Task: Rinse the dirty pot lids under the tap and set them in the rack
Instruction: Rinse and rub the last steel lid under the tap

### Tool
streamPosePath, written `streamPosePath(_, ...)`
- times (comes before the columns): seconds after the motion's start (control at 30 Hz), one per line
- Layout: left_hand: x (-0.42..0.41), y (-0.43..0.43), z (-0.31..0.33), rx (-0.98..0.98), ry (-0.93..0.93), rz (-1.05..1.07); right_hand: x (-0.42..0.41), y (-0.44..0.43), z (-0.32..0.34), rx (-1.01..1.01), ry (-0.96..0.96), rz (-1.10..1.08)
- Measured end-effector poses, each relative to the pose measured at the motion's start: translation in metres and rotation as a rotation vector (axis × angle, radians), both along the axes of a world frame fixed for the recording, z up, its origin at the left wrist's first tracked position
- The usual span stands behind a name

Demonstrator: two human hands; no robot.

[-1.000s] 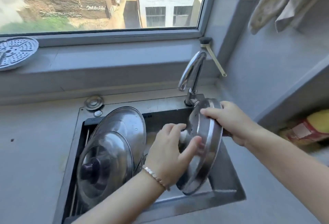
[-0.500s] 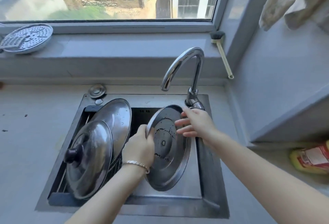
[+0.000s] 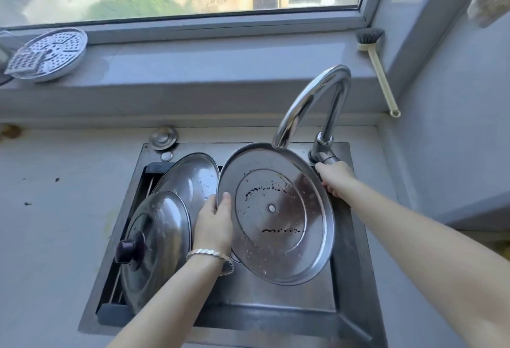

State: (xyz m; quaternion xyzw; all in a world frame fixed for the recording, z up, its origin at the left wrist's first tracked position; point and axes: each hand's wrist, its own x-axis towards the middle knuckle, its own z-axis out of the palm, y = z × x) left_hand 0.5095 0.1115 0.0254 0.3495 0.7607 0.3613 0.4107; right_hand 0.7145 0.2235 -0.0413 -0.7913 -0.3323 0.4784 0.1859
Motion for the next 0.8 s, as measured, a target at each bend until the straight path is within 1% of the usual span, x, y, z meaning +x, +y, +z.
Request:
streamPosePath(0.13, 0.000, 0.010, -0.001, -0.055, 0.001, 0.019, 0.005, 0.003, -0.007, 0.018, -0.028, 0.010)
streamPosePath(0.27, -0.001, 0.015, -0.003, -0.068, 0.035, 0.030, 0.010, 0.004, -0.013, 0.019, 0.050, -0.058)
streamPosePath(0.37, -0.002, 0.016, -0.004, -0.065, 0.019, 0.044, 0.012, 0.003, -0.016, 0.036, 0.103, -0.108)
streamPosePath(0.57, -0.001, 0.014, -0.006, -0.090, 0.056, 0.047, 0.013, 0.001, -0.018, 0.044, 0.136, -0.158)
streamPosePath(0.7, 0.000, 0.013, -0.008, -0.101, 0.038, 0.047, 0.015, 0.000, -0.018, 0.042, 0.163, -0.165)
streamPosePath(0.8, -0.001, 0.012, -0.008, -0.089, 0.026, 0.043, 0.015, -0.002, -0.018, 0.046, 0.144, -0.164)
